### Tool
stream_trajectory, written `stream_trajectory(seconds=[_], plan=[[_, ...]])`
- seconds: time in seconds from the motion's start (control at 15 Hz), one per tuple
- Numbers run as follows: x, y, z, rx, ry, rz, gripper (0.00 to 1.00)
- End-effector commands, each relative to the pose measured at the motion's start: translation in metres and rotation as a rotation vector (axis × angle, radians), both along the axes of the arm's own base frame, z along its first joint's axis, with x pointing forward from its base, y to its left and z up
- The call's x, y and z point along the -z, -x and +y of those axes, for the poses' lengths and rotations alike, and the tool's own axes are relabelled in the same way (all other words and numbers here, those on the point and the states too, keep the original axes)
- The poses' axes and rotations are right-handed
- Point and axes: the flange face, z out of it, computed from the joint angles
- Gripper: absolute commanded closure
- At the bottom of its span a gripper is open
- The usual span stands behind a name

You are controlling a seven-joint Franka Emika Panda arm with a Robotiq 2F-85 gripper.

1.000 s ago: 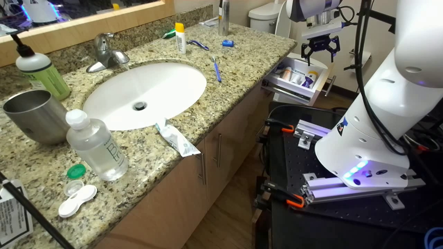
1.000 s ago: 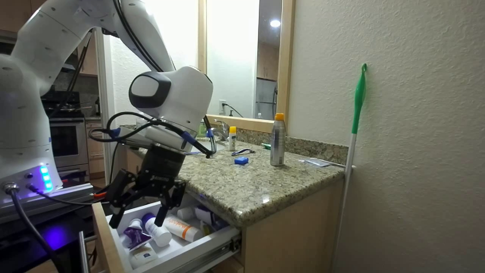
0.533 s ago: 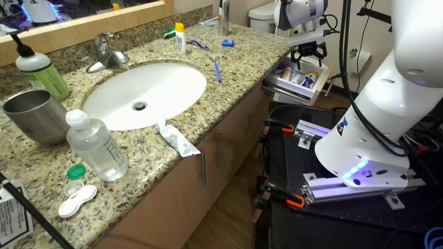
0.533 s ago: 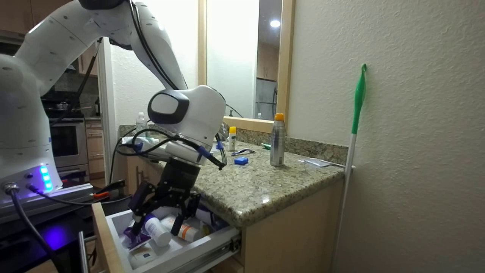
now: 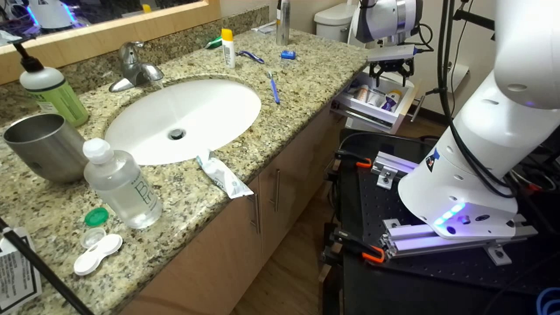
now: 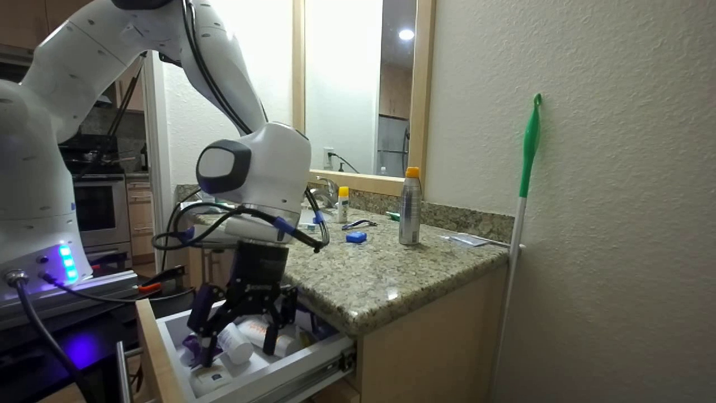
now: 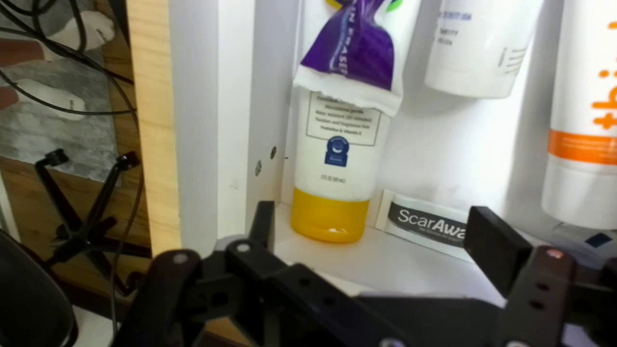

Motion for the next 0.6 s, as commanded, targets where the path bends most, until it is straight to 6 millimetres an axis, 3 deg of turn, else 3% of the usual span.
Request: stream_trajectory(seconds=[0.0,0.13,0.2,0.47,0.53], plan=[[0.016,0.017,0.02,-0.037,0.037,-0.11,0.0],[0.031,0.021,0.027,-0.061,-0.001,-0.141,0.0],[0.029,0.017,0.018,-0.035,0.006,-0.087,0.0],[0.035,0.02,0.021,-0.048,-0.006,-0.114,0.0],[0.044,0.014,0.016,-0.037,-0.003,-0.096,0.0]])
